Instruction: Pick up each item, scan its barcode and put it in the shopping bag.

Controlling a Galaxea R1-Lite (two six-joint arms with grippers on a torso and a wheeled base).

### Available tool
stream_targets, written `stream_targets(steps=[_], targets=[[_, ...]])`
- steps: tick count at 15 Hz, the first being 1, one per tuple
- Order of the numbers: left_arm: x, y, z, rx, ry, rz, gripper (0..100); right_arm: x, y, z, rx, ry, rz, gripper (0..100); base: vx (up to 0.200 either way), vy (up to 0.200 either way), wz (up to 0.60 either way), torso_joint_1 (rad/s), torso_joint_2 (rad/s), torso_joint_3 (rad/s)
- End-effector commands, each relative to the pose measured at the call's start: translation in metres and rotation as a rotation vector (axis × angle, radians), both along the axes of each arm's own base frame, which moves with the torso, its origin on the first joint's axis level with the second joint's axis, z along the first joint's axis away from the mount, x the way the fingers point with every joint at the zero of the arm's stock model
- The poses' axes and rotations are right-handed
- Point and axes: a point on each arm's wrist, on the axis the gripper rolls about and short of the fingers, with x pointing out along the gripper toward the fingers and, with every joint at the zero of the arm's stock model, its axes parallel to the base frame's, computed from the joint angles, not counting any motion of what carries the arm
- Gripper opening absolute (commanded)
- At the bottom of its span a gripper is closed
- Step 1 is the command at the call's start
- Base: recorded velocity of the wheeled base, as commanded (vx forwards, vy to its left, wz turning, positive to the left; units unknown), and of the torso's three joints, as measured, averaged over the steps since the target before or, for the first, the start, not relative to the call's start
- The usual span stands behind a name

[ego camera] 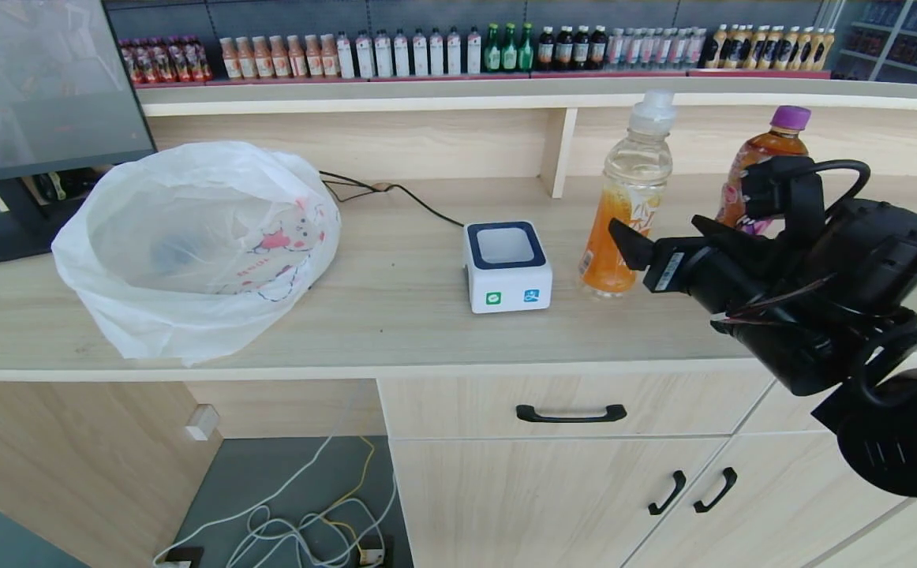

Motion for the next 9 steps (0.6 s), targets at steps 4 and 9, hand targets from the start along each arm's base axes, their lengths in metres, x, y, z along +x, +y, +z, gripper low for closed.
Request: stream_targets(steps=[4,9], targets=[[0.000,0.000,0.000,0.000,0.000,0.001,100,0.016,-0.001,-0.005,-0.011,0.017,-0.016,100,0.000,0.000,0.00,0.000,0.00,0.000],[0.000,0.000,0.000,0.000,0.000,0.001,100,0.026,0.004,-0.007,-0.010,0.012,-0.012,100,0.000,0.000,0.00,0.000,0.00,0.000]])
